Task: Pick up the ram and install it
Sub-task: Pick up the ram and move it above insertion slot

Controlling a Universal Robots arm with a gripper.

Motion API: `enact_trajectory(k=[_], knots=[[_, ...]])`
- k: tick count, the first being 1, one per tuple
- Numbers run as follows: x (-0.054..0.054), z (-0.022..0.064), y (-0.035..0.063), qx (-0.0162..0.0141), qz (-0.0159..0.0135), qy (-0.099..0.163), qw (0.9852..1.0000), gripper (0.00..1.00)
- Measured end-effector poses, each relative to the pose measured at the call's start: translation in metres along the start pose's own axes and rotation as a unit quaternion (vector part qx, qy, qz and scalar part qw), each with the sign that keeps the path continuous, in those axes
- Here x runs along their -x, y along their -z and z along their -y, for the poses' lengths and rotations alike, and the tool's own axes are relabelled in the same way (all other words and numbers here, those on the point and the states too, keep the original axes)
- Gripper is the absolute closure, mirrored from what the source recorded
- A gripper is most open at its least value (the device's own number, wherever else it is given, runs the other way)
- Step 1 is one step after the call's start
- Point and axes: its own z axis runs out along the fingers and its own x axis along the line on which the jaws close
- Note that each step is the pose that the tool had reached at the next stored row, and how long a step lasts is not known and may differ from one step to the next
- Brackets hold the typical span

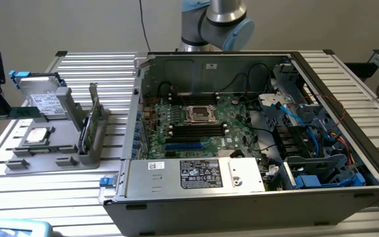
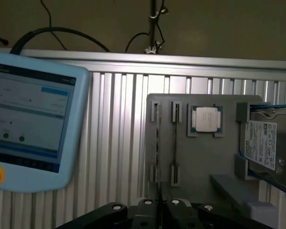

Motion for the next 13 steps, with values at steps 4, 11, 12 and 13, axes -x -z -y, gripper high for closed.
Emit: enact_trajectory(k=[4, 11, 12, 13], knots=[[-0.004, 0.0116, 0.0141, 0.0057, 0.0002, 0.0, 1.0, 0.87], [-0.005, 0.0196, 0.0154, 0.0088, 0.0029, 0.0, 1.0, 0.87], [-0.005, 0.0237, 0.0154, 0.0086, 0.0056, 0.0, 0.9999, 0.87], [-0.005, 0.0287, 0.0152, 0.0084, 0.0083, 0.0, 0.9999, 0.87]])
